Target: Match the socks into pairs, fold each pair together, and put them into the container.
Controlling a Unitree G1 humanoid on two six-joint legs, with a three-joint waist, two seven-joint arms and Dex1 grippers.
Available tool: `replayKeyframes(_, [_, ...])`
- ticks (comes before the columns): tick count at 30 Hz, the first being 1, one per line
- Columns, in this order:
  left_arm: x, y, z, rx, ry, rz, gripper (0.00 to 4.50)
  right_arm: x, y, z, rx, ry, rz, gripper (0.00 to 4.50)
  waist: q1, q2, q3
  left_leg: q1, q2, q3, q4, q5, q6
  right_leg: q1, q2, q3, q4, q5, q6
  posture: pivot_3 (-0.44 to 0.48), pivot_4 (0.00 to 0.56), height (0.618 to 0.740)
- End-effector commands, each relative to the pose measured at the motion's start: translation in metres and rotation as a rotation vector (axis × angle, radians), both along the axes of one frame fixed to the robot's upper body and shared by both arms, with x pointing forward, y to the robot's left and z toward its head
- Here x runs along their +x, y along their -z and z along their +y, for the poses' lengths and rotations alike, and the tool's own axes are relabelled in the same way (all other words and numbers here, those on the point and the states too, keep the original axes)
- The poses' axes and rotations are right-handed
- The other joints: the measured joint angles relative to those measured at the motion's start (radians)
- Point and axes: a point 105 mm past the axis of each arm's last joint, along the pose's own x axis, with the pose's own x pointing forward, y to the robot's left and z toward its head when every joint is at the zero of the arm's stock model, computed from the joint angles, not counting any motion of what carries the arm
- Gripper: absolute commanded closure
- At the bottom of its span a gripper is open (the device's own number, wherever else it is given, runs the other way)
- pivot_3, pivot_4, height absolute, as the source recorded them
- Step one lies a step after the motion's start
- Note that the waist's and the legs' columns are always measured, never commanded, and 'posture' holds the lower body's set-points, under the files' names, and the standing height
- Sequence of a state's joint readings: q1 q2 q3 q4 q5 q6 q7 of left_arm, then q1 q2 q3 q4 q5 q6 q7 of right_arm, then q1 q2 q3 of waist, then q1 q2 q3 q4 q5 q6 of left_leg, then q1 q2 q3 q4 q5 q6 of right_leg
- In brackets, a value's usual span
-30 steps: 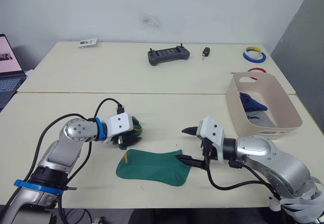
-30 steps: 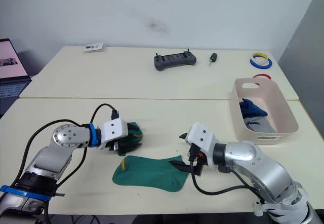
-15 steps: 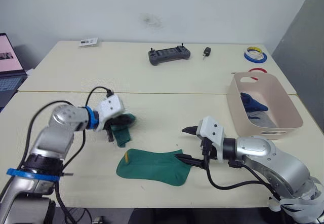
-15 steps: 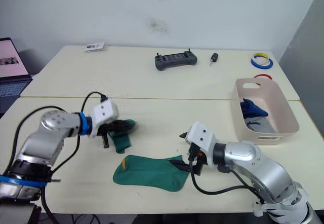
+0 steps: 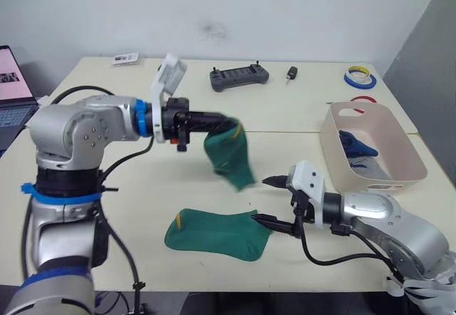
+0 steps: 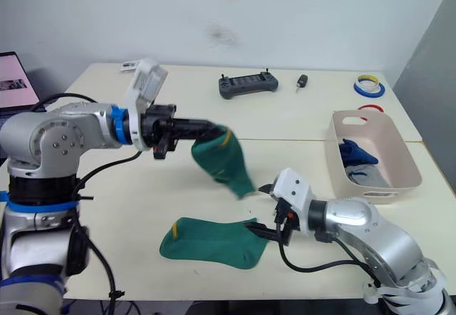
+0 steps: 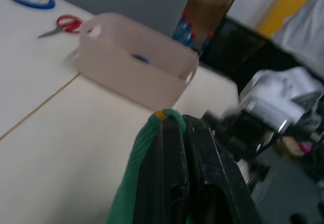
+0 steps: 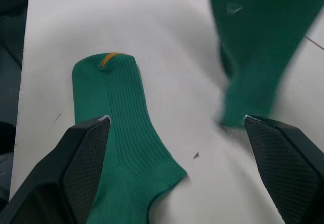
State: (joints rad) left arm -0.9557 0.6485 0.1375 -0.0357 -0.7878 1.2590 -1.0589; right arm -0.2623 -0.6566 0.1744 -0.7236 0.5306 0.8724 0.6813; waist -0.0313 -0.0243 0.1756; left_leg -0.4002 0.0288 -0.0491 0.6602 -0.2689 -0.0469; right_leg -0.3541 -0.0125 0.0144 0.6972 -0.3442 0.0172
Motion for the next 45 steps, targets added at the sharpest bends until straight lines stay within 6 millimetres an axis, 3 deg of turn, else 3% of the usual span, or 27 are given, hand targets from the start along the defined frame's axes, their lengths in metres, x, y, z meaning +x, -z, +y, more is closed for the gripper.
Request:
replayKeyframes(1, [0.010,-0.010,0.013,-0.089,-0.089,0.032,4.48,-0.004,-0.012,-0.005,0.007,-0.005,-0.038,0.00,-0.005,0.000,0.000,0.001,0.000,0.000,0.000,0.000,0.000,0.000,0.000,0.001,0.000,0.000,0.000,0.000,0.150,0.740])
replayKeyframes(4, [0.026,0.004,0.027,-0.134,-0.200,0.113,4.48,0.002,-0.014,-0.010,0.008,0.033,-0.051,0.00,-0.004,0.001,0.000,0.001,0.001,0.000,0.000,0.000,0.000,0.000,-0.001,0.001,0.001,0.000,0.000,0.000,0.150,0.740])
replayKeyframes(7, [0.039,0.036,0.045,-0.134,-0.324,0.210,4.48,0.005,-0.015,-0.010,0.017,0.041,-0.045,0.00,-0.004,0.001,0.000,0.002,0.001,0.000,0.000,0.000,0.000,0.000,-0.001,0.002,0.001,0.000,0.000,0.000,0.150,0.740])
replayKeyframes(11, [0.045,0.080,0.067,-0.102,-0.451,0.299,4.48,0.018,-0.011,-0.006,0.025,0.092,-0.042,0.00,-0.001,0.000,0.000,0.001,0.001,0.000,0.000,0.002,-0.003,0.000,-0.002,0.001,0.000,0.000,0.000,0.000,0.150,0.740])
replayKeyframes(14, [0.045,0.095,0.078,-0.086,-0.501,0.313,4.48,0.033,-0.007,-0.001,0.040,0.158,-0.040,0.00,0.001,0.000,0.000,0.000,0.001,0.000,0.000,0.002,-0.004,0.000,-0.003,0.000,0.000,0.000,0.000,0.000,0.150,0.740])
replayKeyframes(24, [0.043,0.120,0.124,-0.096,-0.705,0.354,4.48,0.082,0.008,0.029,0.140,0.331,0.053,0.00,-0.002,0.000,0.000,0.000,0.000,0.001,0.000,0.002,-0.004,-0.001,-0.004,0.001,0.001,0.000,0.000,0.000,0.150,0.740])
replayKeyframes(29, [0.043,0.122,0.122,-0.103,-0.712,0.351,4.48,0.101,0.019,0.047,0.208,0.388,0.144,0.00,0.000,0.000,0.000,0.000,0.000,0.001,0.000,0.002,-0.004,-0.002,-0.005,0.001,0.001,0.000,0.000,0.000,0.150,0.740])
replayKeyframes(37, [0.042,0.126,0.120,-0.097,-0.708,0.354,4.48,0.123,0.019,0.071,0.288,0.409,0.186,0.00,-0.002,0.000,0.000,0.000,0.000,0.002,-0.001,0.002,-0.004,-0.003,-0.005,0.001,0.002,0.000,0.000,0.000,0.150,0.740])
replayKeyframes(40, [0.042,0.126,0.123,-0.094,-0.712,0.353,4.50,0.126,0.019,0.076,0.308,0.405,0.205,0.64,-0.002,0.000,0.000,0.000,0.000,0.002,-0.001,0.002,-0.004,-0.003,-0.005,0.001,0.002,0.000,0.000,0.000,0.150,0.740])
replayKeyframes(45, [0.041,0.127,0.125,-0.094,-0.719,0.353,4.50,0.127,0.019,0.080,0.312,0.387,0.201,2.45,-0.003,0.000,0.000,0.000,0.000,0.002,-0.001,0.002,-0.004,-0.003,-0.005,0.001,0.002,0.000,0.000,0.000,0.150,0.740])
